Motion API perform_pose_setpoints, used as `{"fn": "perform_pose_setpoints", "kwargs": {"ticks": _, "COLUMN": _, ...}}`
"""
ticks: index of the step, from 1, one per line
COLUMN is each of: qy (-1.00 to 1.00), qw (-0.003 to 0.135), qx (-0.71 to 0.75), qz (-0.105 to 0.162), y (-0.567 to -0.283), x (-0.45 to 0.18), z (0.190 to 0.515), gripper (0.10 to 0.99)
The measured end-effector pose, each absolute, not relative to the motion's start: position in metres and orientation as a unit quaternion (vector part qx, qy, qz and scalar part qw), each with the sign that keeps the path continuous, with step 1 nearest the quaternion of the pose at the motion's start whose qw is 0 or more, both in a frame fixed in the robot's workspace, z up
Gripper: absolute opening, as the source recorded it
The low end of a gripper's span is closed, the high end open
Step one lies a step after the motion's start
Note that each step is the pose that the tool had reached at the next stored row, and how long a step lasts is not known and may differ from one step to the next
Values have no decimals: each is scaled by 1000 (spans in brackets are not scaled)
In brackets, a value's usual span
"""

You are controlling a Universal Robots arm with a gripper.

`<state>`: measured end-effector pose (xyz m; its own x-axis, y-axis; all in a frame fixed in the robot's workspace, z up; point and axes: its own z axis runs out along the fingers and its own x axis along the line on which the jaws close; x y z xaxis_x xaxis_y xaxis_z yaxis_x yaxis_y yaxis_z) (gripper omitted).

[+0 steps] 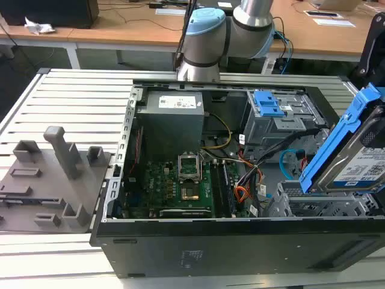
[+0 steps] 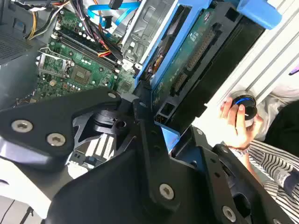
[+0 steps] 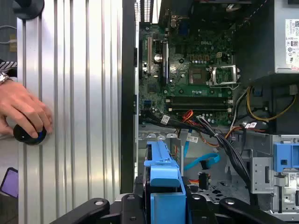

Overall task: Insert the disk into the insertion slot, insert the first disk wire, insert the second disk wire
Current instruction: 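Insert the disk into the insertion slot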

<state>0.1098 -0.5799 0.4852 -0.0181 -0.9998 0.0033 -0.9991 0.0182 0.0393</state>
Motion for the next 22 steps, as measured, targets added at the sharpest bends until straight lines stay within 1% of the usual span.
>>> {"fn": "perform_pose_setpoints", "kwargs": {"ticks": 12, "qy": -713, "qw": 15, "qx": 700, "qz": -13, "y": -579, "x": 110, "z": 461, "gripper": 365}}
{"fn": "perform_pose_setpoints", "kwargs": {"ticks": 15, "qy": -713, "qw": 15, "qx": 700, "qz": -13, "y": -574, "x": 111, "z": 458, "gripper": 365}}
{"fn": "perform_pose_setpoints", "kwargs": {"ticks": 17, "qy": -713, "qw": 15, "qx": 701, "qz": -13, "y": -564, "x": 111, "z": 456, "gripper": 365}}
{"fn": "perform_pose_setpoints", "kwargs": {"ticks": 22, "qy": -713, "qw": 15, "qx": 701, "qz": -13, "y": -559, "x": 112, "z": 444, "gripper": 365}}
